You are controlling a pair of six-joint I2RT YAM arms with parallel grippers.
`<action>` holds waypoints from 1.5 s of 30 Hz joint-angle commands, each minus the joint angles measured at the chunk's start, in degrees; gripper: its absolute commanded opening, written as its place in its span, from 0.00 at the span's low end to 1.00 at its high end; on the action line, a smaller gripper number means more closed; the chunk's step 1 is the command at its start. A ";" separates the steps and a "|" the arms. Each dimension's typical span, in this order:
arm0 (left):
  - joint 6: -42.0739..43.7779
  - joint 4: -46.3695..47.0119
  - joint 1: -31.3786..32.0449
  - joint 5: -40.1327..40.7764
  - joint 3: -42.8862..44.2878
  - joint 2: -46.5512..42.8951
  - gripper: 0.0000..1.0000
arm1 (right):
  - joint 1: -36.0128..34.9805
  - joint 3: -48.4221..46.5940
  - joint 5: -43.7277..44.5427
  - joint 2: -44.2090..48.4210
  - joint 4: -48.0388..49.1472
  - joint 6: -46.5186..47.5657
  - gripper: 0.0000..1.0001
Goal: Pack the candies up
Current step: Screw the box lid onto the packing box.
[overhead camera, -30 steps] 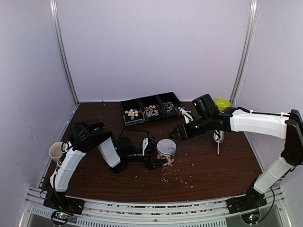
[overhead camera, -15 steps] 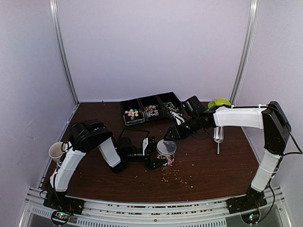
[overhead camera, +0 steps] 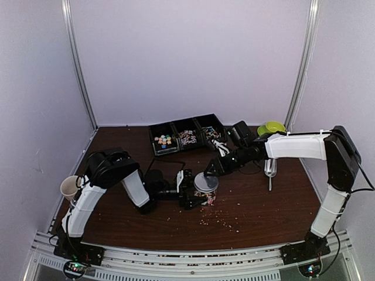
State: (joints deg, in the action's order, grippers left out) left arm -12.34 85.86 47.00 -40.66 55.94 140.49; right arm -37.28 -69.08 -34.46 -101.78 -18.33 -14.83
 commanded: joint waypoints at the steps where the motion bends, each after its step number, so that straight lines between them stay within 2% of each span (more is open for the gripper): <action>1: 0.39 -8.79 0.03 0.86 -0.74 4.82 0.84 | 0.27 2.47 -1.15 2.71 0.97 0.09 0.29; 12: 0.21 -9.00 0.07 1.59 -0.75 4.84 0.84 | 0.33 8.84 -0.31 7.90 3.89 -1.58 0.15; 21: 0.12 -9.46 -0.05 2.21 -0.40 4.97 0.84 | -0.17 16.22 -1.80 12.26 7.40 -3.85 0.13; 28: 0.21 -10.13 0.01 2.43 0.04 5.06 0.83 | -3.46 18.66 -1.69 16.30 7.34 -4.83 0.13; 33: 0.30 -9.89 -0.05 2.22 -0.12 5.06 0.83 | -4.30 19.24 -0.45 19.45 5.66 -4.72 0.14; 37: 0.46 -9.18 -0.07 0.76 -0.39 5.04 0.83 | -4.30 17.67 4.21 22.66 -0.16 -0.85 0.16; 40: 0.40 -8.60 -0.07 -0.81 -0.19 5.30 0.83 | -4.34 14.57 9.10 24.76 -5.16 4.11 0.28; 43: 0.23 -8.63 -0.07 -1.99 0.37 5.62 0.83 | -4.38 10.66 14.10 24.68 -8.73 8.92 0.73; 45: 0.12 -8.72 0.00 -2.26 0.61 5.73 0.83 | -4.38 9.00 14.43 24.44 -8.72 12.38 0.85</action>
State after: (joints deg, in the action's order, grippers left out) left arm -12.34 85.17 47.03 -40.84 57.12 140.84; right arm -41.76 -55.77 -26.13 -78.15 -23.35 -10.81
